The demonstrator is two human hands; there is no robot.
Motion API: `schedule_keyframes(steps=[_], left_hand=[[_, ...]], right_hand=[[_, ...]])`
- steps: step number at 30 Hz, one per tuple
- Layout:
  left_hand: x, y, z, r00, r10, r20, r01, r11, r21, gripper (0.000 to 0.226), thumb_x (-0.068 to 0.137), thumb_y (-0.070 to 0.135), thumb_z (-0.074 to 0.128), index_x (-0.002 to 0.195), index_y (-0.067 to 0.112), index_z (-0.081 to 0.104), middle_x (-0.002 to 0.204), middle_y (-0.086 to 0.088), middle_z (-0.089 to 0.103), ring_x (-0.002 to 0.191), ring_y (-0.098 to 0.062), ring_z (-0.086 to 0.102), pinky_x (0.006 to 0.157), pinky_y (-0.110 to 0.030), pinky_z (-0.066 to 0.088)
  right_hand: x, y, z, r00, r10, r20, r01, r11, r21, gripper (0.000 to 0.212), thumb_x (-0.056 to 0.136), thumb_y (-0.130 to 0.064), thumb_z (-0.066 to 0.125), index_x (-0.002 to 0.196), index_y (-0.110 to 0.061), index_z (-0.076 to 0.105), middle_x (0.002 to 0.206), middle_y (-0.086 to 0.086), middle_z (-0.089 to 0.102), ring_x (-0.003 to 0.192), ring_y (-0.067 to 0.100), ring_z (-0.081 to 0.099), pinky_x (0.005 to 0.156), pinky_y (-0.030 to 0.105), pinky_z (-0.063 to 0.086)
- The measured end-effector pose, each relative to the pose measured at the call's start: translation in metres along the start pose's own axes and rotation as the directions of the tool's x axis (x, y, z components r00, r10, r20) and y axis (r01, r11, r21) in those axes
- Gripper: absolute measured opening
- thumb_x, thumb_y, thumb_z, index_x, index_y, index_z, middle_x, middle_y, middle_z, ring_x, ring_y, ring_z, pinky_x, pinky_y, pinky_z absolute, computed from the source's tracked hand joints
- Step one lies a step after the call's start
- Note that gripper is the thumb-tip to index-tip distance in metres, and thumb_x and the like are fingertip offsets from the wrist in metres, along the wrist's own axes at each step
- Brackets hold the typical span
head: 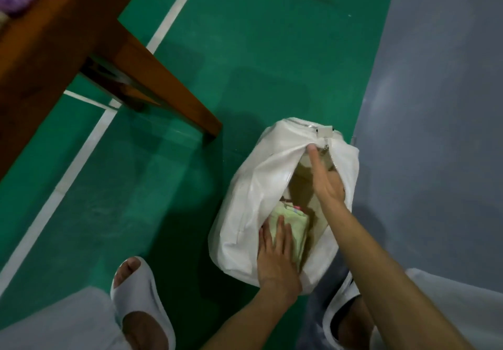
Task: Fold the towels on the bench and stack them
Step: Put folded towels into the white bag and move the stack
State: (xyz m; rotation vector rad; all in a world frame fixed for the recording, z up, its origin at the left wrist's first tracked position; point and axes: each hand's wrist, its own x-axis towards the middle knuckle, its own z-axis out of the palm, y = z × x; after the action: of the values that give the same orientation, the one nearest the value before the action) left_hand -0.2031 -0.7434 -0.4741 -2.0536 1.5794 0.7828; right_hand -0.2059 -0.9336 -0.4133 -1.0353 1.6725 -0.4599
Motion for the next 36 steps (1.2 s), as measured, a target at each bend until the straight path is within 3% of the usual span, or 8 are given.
schedule_keyframes(steps=[7, 10, 13, 18, 20, 24, 30, 36], left_hand=[[0.046, -0.005, -0.044, 0.950, 0.045, -0.309, -0.072, 0.994, -0.076, 0.107, 0.093, 0.075, 0.041, 0.163, 0.013, -0.012, 0.169, -0.024, -0.012, 0.156, -0.045, -0.009, 0.124, -0.059, -0.012], [0.063, -0.045, -0.030, 0.955, 0.112, -0.273, -0.125, 0.992, -0.032, 0.090, 0.096, 0.076, 0.032, 0.164, 0.022, 0.008, 0.170, -0.018, 0.012, 0.157, -0.037, 0.008, 0.126, -0.051, -0.010], [0.058, -0.052, -0.024, 0.966, 0.156, -0.206, -0.131, 0.983, 0.132, 0.087, 0.101, 0.072, 0.018, 0.163, 0.016, -0.007, 0.170, -0.016, 0.009, 0.157, -0.036, 0.007, 0.120, -0.051, -0.024], [0.058, -0.001, -0.047, 0.965, 0.199, -0.172, -0.132, 0.932, 0.337, 0.099, 0.104, 0.059, 0.033, 0.153, -0.008, -0.022, 0.165, -0.034, -0.008, 0.154, -0.053, -0.002, 0.125, -0.062, 0.003], [0.076, 0.004, -0.051, 0.930, 0.308, -0.202, -0.255, 0.933, 0.253, 0.087, 0.106, 0.047, 0.040, 0.159, -0.002, -0.010, 0.168, -0.028, 0.002, 0.155, -0.048, 0.007, 0.127, -0.057, 0.006], [0.100, -0.041, -0.076, 0.980, 0.187, 0.074, -0.187, 0.982, -0.005, 0.087, 0.091, 0.078, 0.043, 0.157, 0.021, 0.036, 0.157, -0.013, 0.041, 0.142, -0.037, 0.040, 0.120, -0.049, 0.025], [0.101, -0.041, -0.079, 0.941, 0.162, 0.296, -0.174, 0.985, 0.014, 0.078, 0.099, 0.074, 0.029, 0.162, 0.029, 0.021, 0.160, -0.007, 0.037, 0.145, -0.035, 0.034, 0.120, -0.049, 0.023], [0.105, -0.044, -0.075, 0.932, 0.117, 0.342, -0.040, 0.974, -0.224, 0.060, 0.112, 0.045, 0.028, 0.163, 0.016, 0.017, 0.163, -0.013, 0.029, 0.150, -0.032, 0.028, 0.124, -0.030, 0.009]], right_hand=[[-0.024, -0.007, 0.001, 0.990, -0.130, 0.060, 0.127, 0.991, 0.047, 0.087, 0.081, -0.088, 0.051, 0.154, -0.043, 0.037, 0.150, -0.009, 0.051, 0.135, 0.018, 0.049, 0.118, 0.041, 0.034], [-0.027, -0.019, -0.015, 0.988, -0.138, 0.075, 0.137, 0.990, 0.014, 0.068, 0.093, -0.078, 0.042, 0.147, -0.038, 0.050, 0.138, -0.010, 0.059, 0.118, 0.009, 0.051, 0.104, 0.026, 0.034], [-0.022, -0.033, -0.029, 0.991, -0.087, 0.103, 0.092, 0.995, -0.041, 0.051, 0.095, -0.078, 0.038, 0.122, -0.042, 0.061, 0.105, -0.016, 0.065, 0.098, 0.010, 0.054, 0.096, 0.028, 0.035], [-0.022, -0.045, -0.020, 0.986, -0.115, 0.121, 0.125, 0.989, -0.074, 0.003, 0.089, -0.029, 0.062, 0.088, -0.027, 0.064, 0.087, -0.009, 0.065, 0.086, 0.019, 0.061, 0.070, 0.031, 0.043], [-0.025, -0.040, -0.015, 0.977, -0.177, 0.116, 0.185, 0.981, -0.062, 0.018, 0.081, -0.011, 0.060, 0.083, -0.028, 0.060, 0.084, -0.008, 0.064, 0.082, 0.015, 0.061, 0.068, 0.031, 0.045], [-0.026, -0.032, -0.019, 0.972, -0.224, 0.072, 0.230, 0.969, -0.093, 0.033, 0.083, -0.002, 0.057, 0.094, -0.034, 0.054, 0.090, -0.012, 0.058, 0.082, 0.006, 0.054, 0.070, 0.028, 0.044], [-0.003, -0.031, -0.004, 0.994, -0.090, 0.058, 0.092, 0.996, -0.021, 0.060, 0.102, -0.041, 0.057, 0.156, -0.025, 0.039, 0.153, -0.002, 0.049, 0.139, 0.022, 0.046, 0.118, 0.038, 0.035], [-0.007, -0.041, 0.027, 0.950, -0.016, 0.311, -0.104, 0.925, 0.365, 0.019, 0.098, -0.016, 0.058, 0.111, -0.027, 0.066, 0.104, -0.016, 0.072, 0.098, 0.007, 0.064, 0.099, 0.036, 0.050]])
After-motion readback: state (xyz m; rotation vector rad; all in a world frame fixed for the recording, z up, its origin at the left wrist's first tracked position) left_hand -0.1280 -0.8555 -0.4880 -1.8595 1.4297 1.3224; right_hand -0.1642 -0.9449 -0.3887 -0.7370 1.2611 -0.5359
